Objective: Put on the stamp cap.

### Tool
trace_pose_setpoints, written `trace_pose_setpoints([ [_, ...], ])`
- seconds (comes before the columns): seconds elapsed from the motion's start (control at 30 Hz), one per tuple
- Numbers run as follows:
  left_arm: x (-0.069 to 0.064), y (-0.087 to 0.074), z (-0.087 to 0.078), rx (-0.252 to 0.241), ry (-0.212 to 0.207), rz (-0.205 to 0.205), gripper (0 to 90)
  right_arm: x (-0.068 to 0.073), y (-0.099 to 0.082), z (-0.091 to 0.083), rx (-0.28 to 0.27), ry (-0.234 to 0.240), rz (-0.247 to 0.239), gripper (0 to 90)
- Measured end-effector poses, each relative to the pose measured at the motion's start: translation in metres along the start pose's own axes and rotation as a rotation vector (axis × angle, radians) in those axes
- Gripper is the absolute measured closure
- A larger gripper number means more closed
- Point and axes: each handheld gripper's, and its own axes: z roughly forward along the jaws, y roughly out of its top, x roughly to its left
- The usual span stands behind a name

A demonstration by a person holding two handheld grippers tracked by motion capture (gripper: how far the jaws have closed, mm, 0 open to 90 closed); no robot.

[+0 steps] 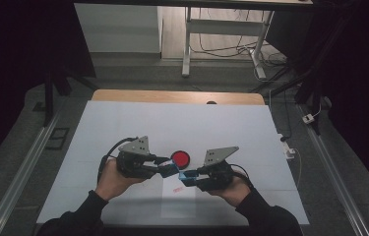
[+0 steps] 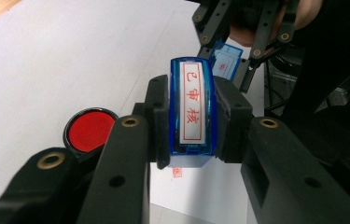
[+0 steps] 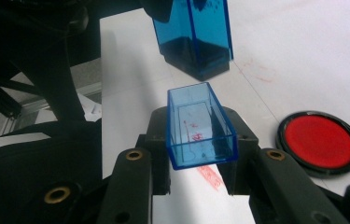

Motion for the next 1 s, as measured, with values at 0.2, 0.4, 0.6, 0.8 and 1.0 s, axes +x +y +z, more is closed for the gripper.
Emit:
trace_pose_setpoints([
  [0.2, 0.0, 0.0, -0.001, -0.009, -0.006, 0.014, 70.1, -0.004, 0.003, 0.01, 0.012, 0.015, -0.022, 68.8],
  [0.4, -0.001, 0.001, -0.001, -0.015, -0.027, 0.036, 70.1, -0.005, 0.001, 0.016, 0.019, 0.027, -0.046, 68.9],
  [0.6, -0.003, 0.002, 0.002, -0.008, -0.041, 0.074, 70.1, -0.007, -0.001, 0.022, 0.017, 0.052, -0.058, 68.9],
  [0.8, -0.005, 0.002, 0.006, -0.006, -0.061, 0.098, 70.1, -0.006, -0.001, 0.027, 0.013, 0.08, -0.074, 69.0],
  [1.0, -0.007, 0.003, 0.008, -0.017, -0.083, 0.132, 70.1, -0.005, -0.001, 0.028, 0.007, 0.098, -0.076, 69.0],
])
